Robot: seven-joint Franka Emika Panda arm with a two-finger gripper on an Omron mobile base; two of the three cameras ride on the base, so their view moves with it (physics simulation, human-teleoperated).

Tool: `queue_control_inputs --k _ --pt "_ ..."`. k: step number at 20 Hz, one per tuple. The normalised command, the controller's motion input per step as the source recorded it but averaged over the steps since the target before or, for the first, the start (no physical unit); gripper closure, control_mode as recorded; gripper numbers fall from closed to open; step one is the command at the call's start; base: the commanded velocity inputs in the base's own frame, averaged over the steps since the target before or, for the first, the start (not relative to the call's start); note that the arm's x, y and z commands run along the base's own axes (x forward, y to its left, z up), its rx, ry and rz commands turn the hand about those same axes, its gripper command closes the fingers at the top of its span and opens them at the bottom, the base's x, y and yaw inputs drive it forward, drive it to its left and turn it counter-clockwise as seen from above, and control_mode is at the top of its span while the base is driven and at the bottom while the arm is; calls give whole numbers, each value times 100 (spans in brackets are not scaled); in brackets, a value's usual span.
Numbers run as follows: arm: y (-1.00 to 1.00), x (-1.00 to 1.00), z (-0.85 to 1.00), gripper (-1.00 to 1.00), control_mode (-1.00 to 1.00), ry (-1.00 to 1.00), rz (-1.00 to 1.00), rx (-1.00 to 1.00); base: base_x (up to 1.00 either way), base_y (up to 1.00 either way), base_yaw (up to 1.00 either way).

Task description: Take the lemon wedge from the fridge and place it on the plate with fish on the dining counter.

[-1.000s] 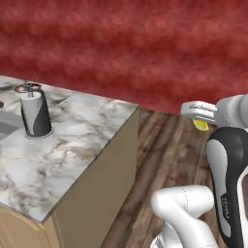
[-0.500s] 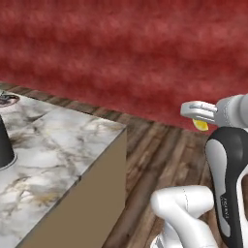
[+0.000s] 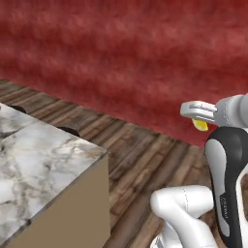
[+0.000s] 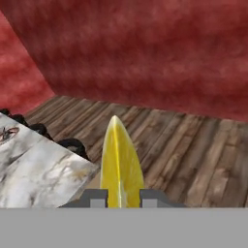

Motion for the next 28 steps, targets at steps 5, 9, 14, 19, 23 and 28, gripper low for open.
queue_control_inputs --k 5,9,14,19,23,28 --pt "0 0 0 100 100 0 0 0 27 -100 36" --pt "0 0 0 100 100 0 0 0 6 -100 41" --pt "0 0 0 100 100 0 0 0 2 -100 37" --pt "0 0 0 100 100 0 0 0 1 -92 43" --pt "0 0 0 100 100 0 0 0 33 -80 49" --pt "0 0 0 100 100 0 0 0 97 -66 42"
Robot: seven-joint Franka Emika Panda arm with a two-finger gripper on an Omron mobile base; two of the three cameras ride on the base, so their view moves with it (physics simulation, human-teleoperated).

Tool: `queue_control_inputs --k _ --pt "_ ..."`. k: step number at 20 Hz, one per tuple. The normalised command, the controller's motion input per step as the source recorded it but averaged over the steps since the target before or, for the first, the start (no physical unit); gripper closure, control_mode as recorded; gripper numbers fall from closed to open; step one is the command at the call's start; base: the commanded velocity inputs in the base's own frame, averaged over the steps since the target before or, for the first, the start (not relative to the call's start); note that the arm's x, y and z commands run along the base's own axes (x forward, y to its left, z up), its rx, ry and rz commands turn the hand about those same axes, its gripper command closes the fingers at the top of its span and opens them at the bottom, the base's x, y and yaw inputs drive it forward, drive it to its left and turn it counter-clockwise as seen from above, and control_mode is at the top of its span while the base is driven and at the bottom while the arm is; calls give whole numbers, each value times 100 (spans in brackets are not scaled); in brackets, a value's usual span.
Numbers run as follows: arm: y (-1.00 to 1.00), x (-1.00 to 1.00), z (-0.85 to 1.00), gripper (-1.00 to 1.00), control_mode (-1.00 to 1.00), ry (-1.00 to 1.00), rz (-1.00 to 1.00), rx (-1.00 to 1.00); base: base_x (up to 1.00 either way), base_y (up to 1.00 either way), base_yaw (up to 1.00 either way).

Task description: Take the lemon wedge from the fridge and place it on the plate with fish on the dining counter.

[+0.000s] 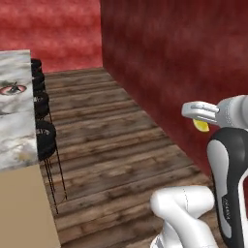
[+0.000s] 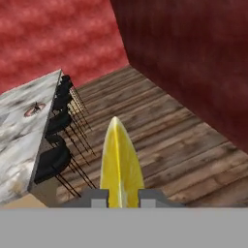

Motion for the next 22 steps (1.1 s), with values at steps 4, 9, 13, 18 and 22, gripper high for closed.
queue_control_inputs --k 4,9,13,18,22 --pt "0 0 0 100 100 0 0 0 100 -59 36" --pt "0 0 0 100 100 0 0 0 100 -48 33" --pt "0 0 0 100 100 0 0 0 100 -31 36" --pt "0 0 0 100 100 0 0 0 100 -23 38" --pt "0 0 0 100 100 0 0 0 100 -22 41"
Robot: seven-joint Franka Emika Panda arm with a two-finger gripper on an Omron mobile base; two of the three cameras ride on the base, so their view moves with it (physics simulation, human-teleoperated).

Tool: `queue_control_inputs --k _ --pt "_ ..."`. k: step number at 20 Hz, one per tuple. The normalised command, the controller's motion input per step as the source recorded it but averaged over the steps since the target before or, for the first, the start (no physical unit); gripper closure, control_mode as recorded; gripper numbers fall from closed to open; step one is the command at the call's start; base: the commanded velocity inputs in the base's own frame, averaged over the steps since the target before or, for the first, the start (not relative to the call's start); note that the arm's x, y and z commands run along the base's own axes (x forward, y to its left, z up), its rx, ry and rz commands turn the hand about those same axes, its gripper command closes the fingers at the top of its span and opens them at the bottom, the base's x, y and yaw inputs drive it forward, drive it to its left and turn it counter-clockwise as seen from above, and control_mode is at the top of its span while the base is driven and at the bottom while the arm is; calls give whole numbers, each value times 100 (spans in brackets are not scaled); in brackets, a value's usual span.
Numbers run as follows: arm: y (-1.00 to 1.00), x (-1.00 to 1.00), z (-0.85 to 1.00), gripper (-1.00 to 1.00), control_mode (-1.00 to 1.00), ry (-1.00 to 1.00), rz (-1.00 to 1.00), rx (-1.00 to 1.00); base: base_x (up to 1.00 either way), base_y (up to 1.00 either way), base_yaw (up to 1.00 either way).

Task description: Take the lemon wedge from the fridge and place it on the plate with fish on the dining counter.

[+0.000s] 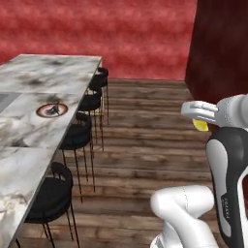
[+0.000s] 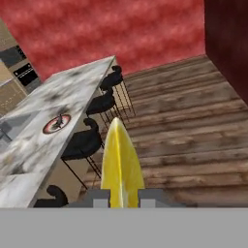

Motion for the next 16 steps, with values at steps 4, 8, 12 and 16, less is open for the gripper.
queue_control_inputs --k 4,8,12,16 --pt "0 0 0 100 100 0 0 0 100 -27 45" --pt "0 0 0 100 100 0 0 0 100 -35 49" --pt "0 0 0 100 100 0 0 0 100 -32 53" --pt "0 0 0 100 100 0 0 0 100 -18 50"
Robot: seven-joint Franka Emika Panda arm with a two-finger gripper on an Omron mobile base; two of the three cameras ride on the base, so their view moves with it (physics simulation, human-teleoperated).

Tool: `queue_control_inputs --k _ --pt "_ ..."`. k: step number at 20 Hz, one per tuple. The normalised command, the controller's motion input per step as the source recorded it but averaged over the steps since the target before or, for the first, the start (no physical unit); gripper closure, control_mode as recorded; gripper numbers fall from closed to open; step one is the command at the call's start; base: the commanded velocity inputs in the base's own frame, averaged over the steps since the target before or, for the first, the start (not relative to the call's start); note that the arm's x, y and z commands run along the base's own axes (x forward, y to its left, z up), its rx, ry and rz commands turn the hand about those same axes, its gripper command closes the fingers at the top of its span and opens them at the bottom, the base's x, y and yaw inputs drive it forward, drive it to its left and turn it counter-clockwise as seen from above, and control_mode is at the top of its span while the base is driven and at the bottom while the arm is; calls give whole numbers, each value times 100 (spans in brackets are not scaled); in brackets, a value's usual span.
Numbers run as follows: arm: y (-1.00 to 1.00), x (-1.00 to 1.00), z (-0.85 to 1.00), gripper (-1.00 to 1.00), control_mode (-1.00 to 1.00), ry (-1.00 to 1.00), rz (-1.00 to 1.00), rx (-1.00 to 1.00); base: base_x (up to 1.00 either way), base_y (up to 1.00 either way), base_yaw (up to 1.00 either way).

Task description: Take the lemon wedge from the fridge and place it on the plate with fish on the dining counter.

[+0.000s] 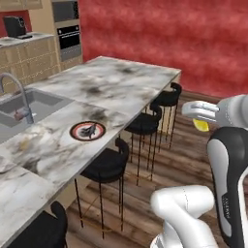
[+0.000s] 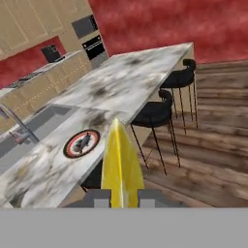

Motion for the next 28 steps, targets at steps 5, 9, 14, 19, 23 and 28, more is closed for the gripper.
queue_control_inputs --k 5,9,14,19,23,28 --pt "0 0 0 100 100 0 0 0 100 -4 52" --pt "0 0 0 100 100 0 0 0 76 22 52" --pt "0 0 0 100 100 0 0 0 38 44 26" --pt "0 0 0 100 100 0 0 0 79 40 10" --pt "0 0 0 100 100 0 0 0 90 21 9" --pt "0 16 0 100 -100 3 -1 1 64 0 -2"
